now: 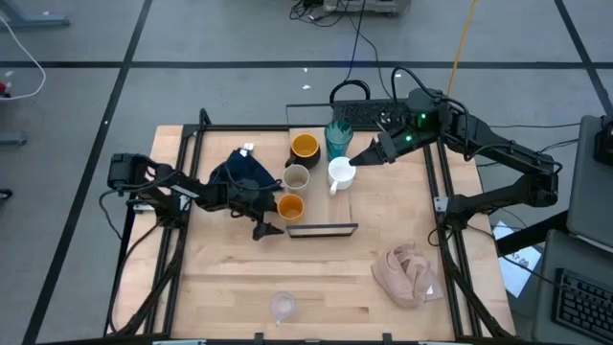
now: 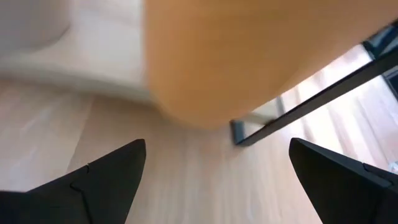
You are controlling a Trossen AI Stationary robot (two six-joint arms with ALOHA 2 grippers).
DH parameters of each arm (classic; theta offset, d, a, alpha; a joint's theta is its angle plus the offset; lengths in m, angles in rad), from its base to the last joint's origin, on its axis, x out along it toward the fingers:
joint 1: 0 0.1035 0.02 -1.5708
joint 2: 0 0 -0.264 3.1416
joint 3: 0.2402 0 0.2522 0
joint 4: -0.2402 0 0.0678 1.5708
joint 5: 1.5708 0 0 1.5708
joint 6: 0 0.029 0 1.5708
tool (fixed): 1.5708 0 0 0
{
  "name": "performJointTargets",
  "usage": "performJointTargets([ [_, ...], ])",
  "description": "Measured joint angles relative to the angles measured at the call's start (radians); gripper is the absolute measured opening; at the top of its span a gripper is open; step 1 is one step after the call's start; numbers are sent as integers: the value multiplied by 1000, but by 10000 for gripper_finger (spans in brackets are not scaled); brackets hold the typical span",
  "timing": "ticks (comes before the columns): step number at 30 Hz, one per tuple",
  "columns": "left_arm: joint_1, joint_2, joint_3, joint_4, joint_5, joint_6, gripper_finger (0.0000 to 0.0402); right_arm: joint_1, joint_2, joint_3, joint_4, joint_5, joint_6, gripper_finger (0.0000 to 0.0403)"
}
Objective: Stack small to large cups/mugs on shelf
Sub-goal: Put the yellow cup on the shelf
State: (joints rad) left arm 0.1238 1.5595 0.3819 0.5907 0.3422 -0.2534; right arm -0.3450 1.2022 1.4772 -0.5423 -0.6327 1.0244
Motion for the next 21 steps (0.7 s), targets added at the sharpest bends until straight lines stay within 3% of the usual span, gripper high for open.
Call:
performJointTargets([
  [13,27,-144,0,-211,-92,27,387,0,0,0,0,-26,-14,171],
  [16,27,-158,0,-219,-84,12,348,0,0,0,0,-26,-15,171],
  [21,26,-162,0,-220,-81,5,237,0,0,0,0,-26,-17,171],
])
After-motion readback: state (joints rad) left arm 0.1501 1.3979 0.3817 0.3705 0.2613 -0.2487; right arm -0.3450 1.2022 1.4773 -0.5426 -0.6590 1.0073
